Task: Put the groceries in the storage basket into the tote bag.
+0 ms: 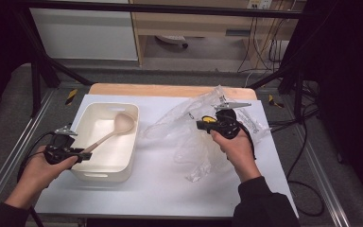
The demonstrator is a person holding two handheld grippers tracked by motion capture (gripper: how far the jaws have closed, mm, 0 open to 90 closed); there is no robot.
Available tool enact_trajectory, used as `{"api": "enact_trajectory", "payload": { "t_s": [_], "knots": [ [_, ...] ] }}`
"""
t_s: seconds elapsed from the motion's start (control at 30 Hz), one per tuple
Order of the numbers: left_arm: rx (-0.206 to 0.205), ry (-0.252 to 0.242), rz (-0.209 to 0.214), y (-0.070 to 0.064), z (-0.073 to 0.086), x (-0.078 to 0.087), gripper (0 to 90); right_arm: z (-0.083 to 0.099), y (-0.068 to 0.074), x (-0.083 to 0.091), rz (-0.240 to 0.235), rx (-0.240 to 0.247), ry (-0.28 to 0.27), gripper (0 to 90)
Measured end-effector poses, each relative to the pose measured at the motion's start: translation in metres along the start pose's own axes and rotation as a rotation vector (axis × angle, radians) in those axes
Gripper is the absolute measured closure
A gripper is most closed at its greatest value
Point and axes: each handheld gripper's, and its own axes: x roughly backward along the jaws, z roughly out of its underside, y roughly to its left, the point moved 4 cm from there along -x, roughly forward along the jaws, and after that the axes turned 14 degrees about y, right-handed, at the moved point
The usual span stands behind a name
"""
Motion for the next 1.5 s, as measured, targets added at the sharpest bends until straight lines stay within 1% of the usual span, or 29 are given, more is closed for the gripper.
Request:
{"api": "enact_trajectory", "payload": {
  "t_s": [0.13,0.33,0.43,0.5,0.73,0.8,0.83,0.9,0.97,1.07,1.13,1.27,1.33,1.5],
  "knots": [
    [0.016,0.000,0.009,0.000,0.001,-0.001,62.6,0.001,0.000,-0.001,0.000,0.002,0.001,90.0],
    [0.010,0.021,0.011,0.001,0.003,-0.005,62.7,0.001,0.000,-0.001,0.000,0.003,0.001,90.0],
    [0.011,0.019,0.004,0.001,0.003,-0.005,64.4,0.001,0.000,-0.001,-0.001,0.001,0.002,90.0],
    [0.015,0.018,0.008,0.002,0.003,-0.005,66.8,0.001,0.000,-0.001,0.000,0.002,0.002,90.0],
    [0.027,0.001,0.005,0.002,0.004,-0.006,67.4,0.001,0.000,-0.001,0.000,0.001,0.002,90.0],
    [0.022,-0.005,-0.001,0.001,0.004,-0.006,67.5,0.001,0.000,-0.001,0.000,0.001,0.002,90.0],
    [0.021,0.006,0.004,0.001,0.004,-0.006,67.5,0.001,0.000,-0.001,0.000,0.002,0.001,90.0],
    [0.025,0.009,0.011,0.002,0.004,-0.005,67.6,0.001,-0.001,-0.001,0.001,0.002,0.002,90.0],
    [0.030,0.003,0.009,0.003,0.003,-0.005,67.6,0.001,-0.001,-0.001,0.003,0.001,0.001,90.0],
    [0.032,-0.011,0.009,0.004,0.002,-0.002,67.7,0.001,-0.001,-0.001,0.002,0.001,0.001,90.0],
    [0.036,-0.028,0.001,0.002,0.000,0.003,67.8,0.002,-0.001,-0.001,0.003,0.006,0.002,90.0],
    [0.028,-0.051,-0.018,0.000,-0.005,0.010,67.8,0.001,-0.001,-0.001,0.002,0.003,0.003,90.0],
    [0.021,-0.053,-0.026,-0.001,-0.007,0.014,67.8,0.001,0.000,-0.001,0.002,0.004,0.002,90.0],
    [0.021,-0.058,-0.027,-0.002,-0.008,0.016,67.8,0.002,-0.001,-0.001,0.002,0.000,0.003,90.0]
  ]
}}
